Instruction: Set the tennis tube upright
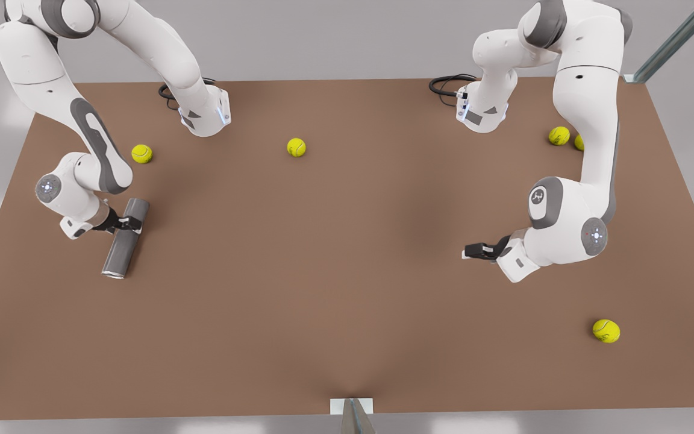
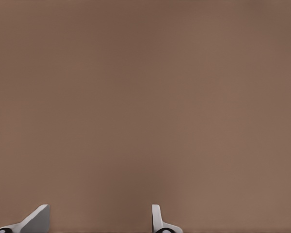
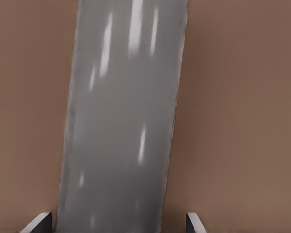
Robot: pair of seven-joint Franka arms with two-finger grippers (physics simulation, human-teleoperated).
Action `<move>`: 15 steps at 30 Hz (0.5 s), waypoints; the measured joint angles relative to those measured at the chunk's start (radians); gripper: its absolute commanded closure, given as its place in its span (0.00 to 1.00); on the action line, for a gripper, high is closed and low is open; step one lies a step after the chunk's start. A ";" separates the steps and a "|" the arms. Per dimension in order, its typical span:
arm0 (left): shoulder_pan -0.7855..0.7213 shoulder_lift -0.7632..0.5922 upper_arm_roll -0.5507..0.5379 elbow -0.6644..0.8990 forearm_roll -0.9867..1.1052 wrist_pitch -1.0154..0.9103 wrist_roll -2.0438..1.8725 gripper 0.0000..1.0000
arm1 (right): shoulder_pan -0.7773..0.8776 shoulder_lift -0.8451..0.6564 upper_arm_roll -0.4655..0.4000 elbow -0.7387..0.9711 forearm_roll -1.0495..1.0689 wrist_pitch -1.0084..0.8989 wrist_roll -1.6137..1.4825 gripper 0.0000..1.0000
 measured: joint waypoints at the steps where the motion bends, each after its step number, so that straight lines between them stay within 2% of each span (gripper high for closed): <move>1: 0.000 0.001 0.000 0.000 0.000 0.000 -0.001 0.01 | 0.001 0.003 0.000 0.000 0.000 0.008 0.000 0.00; 6: -0.002 0.004 0.001 0.001 0.000 0.002 0.000 0.01 | 0.000 0.014 0.000 0.000 -0.001 0.011 0.000 0.09; 15: 0.000 0.006 0.000 0.000 0.000 0.000 -0.002 0.01 | 0.000 0.017 0.000 -0.001 -0.003 0.011 -0.002 0.18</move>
